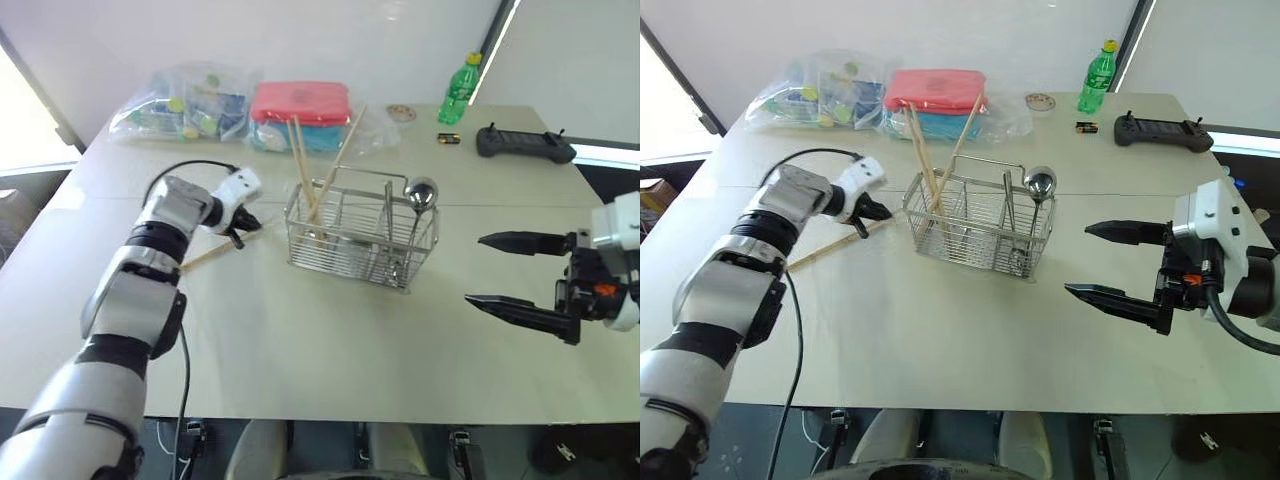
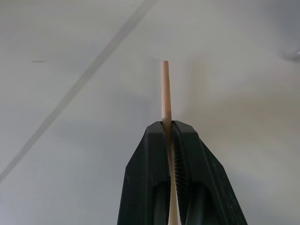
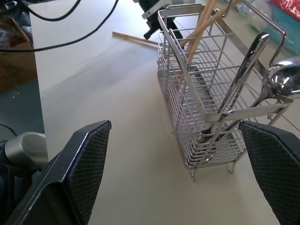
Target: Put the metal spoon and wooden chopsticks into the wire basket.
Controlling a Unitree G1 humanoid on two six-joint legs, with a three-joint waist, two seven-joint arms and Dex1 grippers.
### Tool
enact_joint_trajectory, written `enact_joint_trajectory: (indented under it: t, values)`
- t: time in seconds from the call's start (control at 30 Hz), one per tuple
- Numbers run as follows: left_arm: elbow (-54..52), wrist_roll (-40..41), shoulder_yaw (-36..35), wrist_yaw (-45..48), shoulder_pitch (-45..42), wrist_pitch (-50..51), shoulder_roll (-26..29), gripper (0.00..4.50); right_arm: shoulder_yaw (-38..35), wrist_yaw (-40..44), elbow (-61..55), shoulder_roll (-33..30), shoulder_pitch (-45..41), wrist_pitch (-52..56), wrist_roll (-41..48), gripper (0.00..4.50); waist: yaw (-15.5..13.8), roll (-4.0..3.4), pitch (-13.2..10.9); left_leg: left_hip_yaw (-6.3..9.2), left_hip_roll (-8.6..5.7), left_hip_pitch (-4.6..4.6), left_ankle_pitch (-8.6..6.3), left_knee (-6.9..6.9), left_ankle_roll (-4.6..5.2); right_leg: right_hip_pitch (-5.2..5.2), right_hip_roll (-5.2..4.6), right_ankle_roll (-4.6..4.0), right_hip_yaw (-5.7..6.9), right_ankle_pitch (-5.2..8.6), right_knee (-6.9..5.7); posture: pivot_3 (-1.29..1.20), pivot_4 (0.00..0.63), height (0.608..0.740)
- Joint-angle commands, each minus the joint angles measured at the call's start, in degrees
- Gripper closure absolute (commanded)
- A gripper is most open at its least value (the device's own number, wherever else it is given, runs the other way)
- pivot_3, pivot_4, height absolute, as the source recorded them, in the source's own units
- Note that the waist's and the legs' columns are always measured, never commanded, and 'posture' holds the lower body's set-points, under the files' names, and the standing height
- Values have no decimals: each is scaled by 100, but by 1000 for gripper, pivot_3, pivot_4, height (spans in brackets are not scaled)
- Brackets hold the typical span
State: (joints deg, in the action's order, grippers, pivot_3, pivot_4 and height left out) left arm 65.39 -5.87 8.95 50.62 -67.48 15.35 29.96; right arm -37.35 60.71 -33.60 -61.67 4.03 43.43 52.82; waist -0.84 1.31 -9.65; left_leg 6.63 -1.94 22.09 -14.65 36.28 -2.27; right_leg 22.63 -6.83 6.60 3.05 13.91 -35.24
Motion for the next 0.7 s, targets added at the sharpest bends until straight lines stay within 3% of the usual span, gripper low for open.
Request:
enact_joint_trajectory:
  t: [0.03,0.13,0.3,0.53,0.7]
  values:
    - [-466,925,-1308,-859,-672,-455,314,4483,-197,10,-14,-66,-109,-81,12,0,4,4,-2,3,-1,10,0,2,-1,5,0,-5,3,-7,1,0,150,692]
    - [-1522,2140,-2476,-836,-891,-170,263,4483,-127,6,36,-94,-182,-91,-1,0,2,5,-2,4,-9,21,1,3,-3,6,-10,4,4,-18,8,0,150,692]
    - [-3791,3414,-3075,-1089,-712,753,-181,4483,28,-44,63,-132,-380,-38,34,0,9,-7,5,-4,-22,8,1,4,-6,-16,-30,23,2,-23,14,0,150,692]
    - [-6288,4187,-2446,-1888,199,1938,-1245,4483,105,-152,21,-141,-568,95,145,0,6,-8,6,-2,-21,-26,6,17,-15,-46,-24,23,-1,-22,9,0,150,692]
    - [-6883,4147,-1919,-2107,931,2101,-1634,4483,58,-234,-52,-134,-597,192,238,0,18,-8,4,-12,-17,-51,6,20,-14,-66,-17,22,-15,-21,9,0,150,692]
